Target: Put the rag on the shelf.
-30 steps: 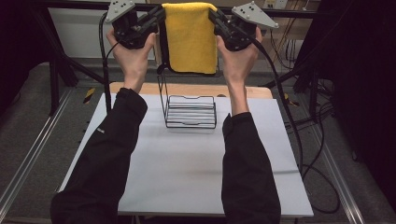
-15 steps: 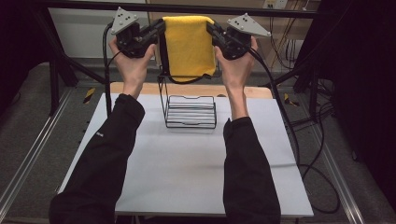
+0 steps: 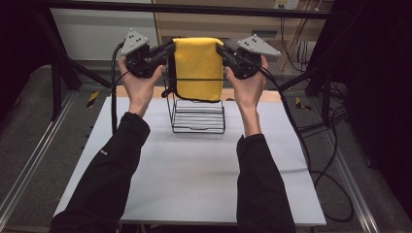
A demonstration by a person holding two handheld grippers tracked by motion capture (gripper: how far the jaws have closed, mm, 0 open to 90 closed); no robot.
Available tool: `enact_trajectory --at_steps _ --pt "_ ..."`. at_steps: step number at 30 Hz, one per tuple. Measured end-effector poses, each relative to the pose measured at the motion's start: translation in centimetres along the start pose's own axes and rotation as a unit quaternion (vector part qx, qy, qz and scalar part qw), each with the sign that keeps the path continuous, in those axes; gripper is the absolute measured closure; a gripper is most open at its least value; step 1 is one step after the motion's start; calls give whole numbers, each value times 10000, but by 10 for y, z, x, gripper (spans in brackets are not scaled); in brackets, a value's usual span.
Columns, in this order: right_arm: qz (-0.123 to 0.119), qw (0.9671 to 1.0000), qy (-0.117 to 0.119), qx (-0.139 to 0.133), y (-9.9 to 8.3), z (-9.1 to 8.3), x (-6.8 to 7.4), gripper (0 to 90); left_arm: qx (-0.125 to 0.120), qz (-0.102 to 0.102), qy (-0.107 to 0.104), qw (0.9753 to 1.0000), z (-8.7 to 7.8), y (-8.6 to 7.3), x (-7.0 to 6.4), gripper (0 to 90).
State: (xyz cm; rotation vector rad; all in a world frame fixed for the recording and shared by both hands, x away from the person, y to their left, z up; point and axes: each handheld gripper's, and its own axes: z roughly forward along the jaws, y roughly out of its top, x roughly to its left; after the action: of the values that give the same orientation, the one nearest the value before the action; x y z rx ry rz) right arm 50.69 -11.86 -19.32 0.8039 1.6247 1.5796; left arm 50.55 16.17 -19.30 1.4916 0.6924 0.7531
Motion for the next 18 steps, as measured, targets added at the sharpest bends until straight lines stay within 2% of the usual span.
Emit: enact_trajectory --at_steps 5,7,18 --pt "-52 10000 60 -40 0 -3 1 838 -21 -6 -66 10000 -5 1 -1 803" --pt "-66 9999 65 -45 1 -5 2 838 -13 72 -87 9999 -8 3 -4 803" --pt "-193 9996 103 186 -4 -14 3 837 184 80 -166 9997 -10 -7 -8 801"
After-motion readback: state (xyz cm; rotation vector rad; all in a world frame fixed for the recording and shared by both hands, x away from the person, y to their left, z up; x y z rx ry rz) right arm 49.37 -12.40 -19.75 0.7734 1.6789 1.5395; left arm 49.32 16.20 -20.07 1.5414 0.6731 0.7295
